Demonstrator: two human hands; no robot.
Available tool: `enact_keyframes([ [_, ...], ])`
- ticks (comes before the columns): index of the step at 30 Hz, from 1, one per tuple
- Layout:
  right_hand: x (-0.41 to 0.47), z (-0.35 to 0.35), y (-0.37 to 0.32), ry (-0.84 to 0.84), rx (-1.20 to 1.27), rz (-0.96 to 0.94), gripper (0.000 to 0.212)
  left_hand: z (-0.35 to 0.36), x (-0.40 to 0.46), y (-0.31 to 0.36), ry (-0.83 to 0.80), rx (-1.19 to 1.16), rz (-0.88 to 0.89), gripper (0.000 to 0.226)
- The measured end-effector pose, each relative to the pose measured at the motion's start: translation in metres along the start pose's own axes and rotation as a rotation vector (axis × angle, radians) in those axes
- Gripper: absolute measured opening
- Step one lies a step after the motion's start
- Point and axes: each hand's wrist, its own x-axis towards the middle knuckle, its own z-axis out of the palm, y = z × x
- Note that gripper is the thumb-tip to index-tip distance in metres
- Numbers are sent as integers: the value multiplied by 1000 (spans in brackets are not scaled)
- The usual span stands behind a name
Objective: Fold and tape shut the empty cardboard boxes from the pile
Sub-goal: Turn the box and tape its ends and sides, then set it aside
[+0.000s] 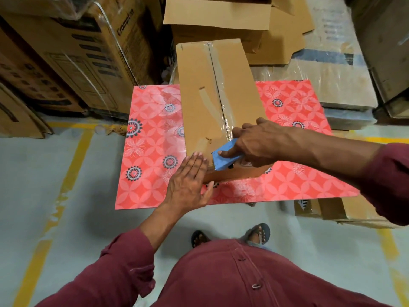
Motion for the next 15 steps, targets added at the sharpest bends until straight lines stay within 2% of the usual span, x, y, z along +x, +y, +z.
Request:
enact_keyframes([
  [5, -17, 11, 16, -5, 27, 18, 57, 0, -1, -2, 2, 1, 11, 66],
  [12, -70, 41, 69, -168, 19, 175, 64, 1, -2, -3, 24, -28, 21, 69],
  [15, -78, 58, 78, -136, -20, 171, 65, 0, -2, 3, 4, -21, -14, 72],
])
